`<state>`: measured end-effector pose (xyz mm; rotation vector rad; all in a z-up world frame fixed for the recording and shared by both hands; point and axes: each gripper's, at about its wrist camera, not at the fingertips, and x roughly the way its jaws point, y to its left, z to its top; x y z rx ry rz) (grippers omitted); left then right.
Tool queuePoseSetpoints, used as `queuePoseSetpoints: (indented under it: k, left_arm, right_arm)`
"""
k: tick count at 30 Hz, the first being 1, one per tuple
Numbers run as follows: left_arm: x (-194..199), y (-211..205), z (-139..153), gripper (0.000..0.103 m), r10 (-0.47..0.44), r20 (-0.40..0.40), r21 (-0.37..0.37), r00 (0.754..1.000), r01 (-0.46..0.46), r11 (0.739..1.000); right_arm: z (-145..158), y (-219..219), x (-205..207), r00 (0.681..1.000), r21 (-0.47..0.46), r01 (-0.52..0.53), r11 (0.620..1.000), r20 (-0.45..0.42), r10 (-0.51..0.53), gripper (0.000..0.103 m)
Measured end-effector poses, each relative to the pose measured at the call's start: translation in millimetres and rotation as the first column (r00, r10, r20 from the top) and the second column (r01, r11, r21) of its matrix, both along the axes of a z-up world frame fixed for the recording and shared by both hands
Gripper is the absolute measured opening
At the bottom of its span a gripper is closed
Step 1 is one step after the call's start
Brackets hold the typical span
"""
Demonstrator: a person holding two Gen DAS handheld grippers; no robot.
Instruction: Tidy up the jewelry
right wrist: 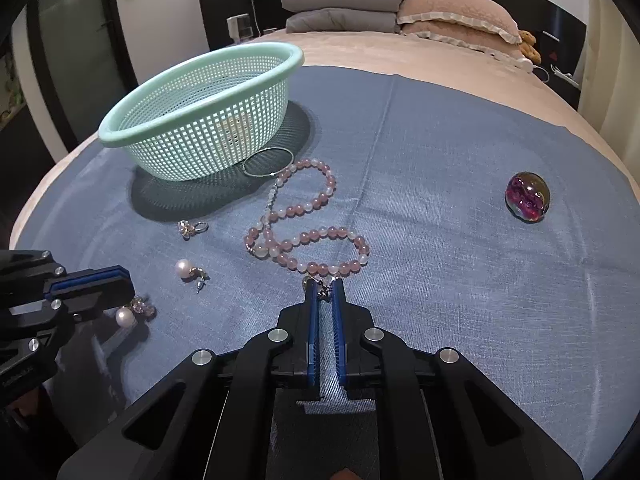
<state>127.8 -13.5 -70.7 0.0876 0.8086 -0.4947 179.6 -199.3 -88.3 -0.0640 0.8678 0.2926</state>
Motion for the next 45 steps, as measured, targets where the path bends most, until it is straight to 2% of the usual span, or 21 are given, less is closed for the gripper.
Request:
queuePoseSetpoints:
  k: [4, 7, 8, 16, 19, 25, 32, 37, 40, 45]
  left_arm:
    - [-3, 0, 0, 0.005, -0.015, 0.004, -0.002, 1.000, 0.015, 1.000]
    - [-3, -3, -1, 0.017, -0.015, 0.008, 0.020, 1.000, 0.015, 1.000]
    - [-4, -3, -1, 0.018, -0.014, 0.009, 0.024, 1.000, 0.013, 1.000]
    - [1, -3, -9, 0.017, -0.005, -0.018, 0.039, 1.000, 0.006, 0.999]
    - [2, -1, -9, 0.005, -0.018, -0.035, 0.017, 0.999, 0.019, 1.000]
    - [0, 0, -3, 0.002, -0.022, -0.031, -0.004, 0.999, 0.022, 1.000]
    - [-1, 3, 7, 0.002, -0.038, -0.022, -0.016, 0.999, 0.038, 0.999]
    - [-3, -2, 1, 0.002, -0.030, -0.023, 0.030, 0.999, 0.031, 0.999]
    - [-3, -2, -3, 0.011, -0.034, -0.039, 0.037, 0.999, 0.035, 0.999]
    - [0, -5, -12, 0.013, -0.021, -0.062, 0.066, 0.998, 0.025, 0.997]
  right_arm:
    - [2, 0, -3, 1.000, -0.003, -0.009, 1.000, 0.006, 0.009, 0.007]
    - [3, 1, -3, 1.000, -0.006, -0.015, 1.000, 0.007, 0.015, 0.007]
    - [3, 1, -3, 1.000, -0.003, -0.016, 1.000, 0.007, 0.016, 0.007]
    - [5, -3, -2, 1.000, 0.007, -0.009, 1.000, 0.006, 0.009, 0.007]
    - [5, -4, -2, 1.000, 0.008, -0.002, 1.000, 0.007, 0.001, 0.007]
    - [6, -6, -2, 1.000, 0.013, 0.004, 1.000, 0.011, -0.004, 0.007]
    - [8, -7, -2, 1.000, 0.018, 0.007, 1.000, 0.018, -0.007, 0.007]
    - [9, -8, -2, 1.000, 0.021, 0.006, 1.000, 0.018, -0.007, 0.007]
    - [9, -8, -3, 1.000, 0.021, 0.010, 1.000, 0.020, -0.011, 0.007]
    - [9, -9, -4, 1.000, 0.026, 0.013, 1.000, 0.021, -0.014, 0.007]
